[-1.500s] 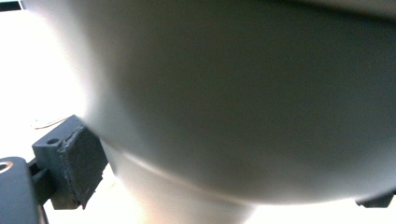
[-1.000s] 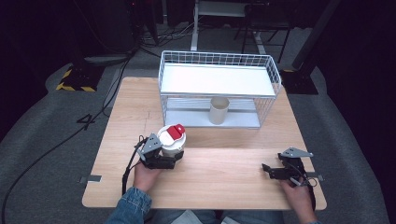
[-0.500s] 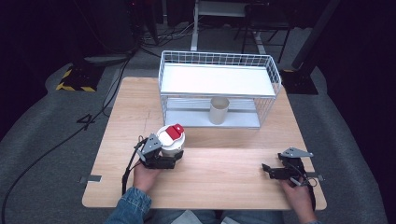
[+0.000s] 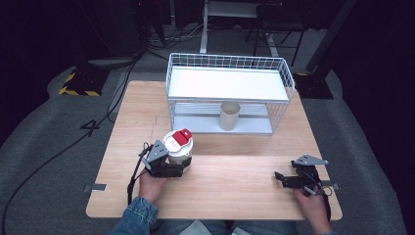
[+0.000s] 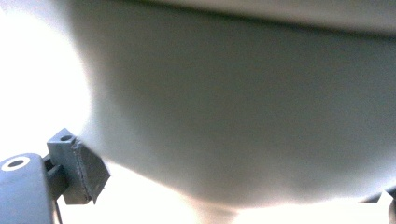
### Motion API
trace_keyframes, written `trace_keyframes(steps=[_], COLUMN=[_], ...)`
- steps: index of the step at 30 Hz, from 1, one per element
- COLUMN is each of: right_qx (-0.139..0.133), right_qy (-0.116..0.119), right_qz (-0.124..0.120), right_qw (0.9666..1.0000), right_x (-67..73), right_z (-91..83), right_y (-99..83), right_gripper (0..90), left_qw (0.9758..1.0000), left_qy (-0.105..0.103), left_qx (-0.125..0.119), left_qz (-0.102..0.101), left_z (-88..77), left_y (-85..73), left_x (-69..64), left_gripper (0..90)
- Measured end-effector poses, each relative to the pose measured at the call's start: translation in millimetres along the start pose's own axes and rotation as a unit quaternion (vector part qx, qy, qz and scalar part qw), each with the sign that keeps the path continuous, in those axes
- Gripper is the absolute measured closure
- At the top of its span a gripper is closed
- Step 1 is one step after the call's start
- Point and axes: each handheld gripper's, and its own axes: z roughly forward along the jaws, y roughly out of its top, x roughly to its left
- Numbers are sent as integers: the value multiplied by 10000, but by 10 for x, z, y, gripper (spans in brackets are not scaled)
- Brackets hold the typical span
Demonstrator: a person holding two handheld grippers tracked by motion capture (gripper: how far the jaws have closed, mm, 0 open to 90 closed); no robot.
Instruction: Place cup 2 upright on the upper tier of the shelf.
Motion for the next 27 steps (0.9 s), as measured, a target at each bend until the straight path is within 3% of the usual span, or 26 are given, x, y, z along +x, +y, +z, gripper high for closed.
trace_keyframes(steps=[11,16,19,27], right_qx=[8,11,18,20], right_qy=[-41,-53,-70,-73], right_qz=[44,57,56,75], right_qw=[10000,10000,10000,9999], right_x=[14,19,22,27], right_z=[8,16,21,24], right_y=[7,14,18,21], right_gripper=[114,110,107,106], left_qw=[9998,9999,9999,9999], left_qy=[67,14,5,-53], left_qx=[197,142,125,92], left_qz=[20,-21,73,58], left_z=[-149,-213,-267,-334], left_y=[141,209,317,513], left_x=[-77,-120,-173,-262], left_gripper=[96,96,96,96])
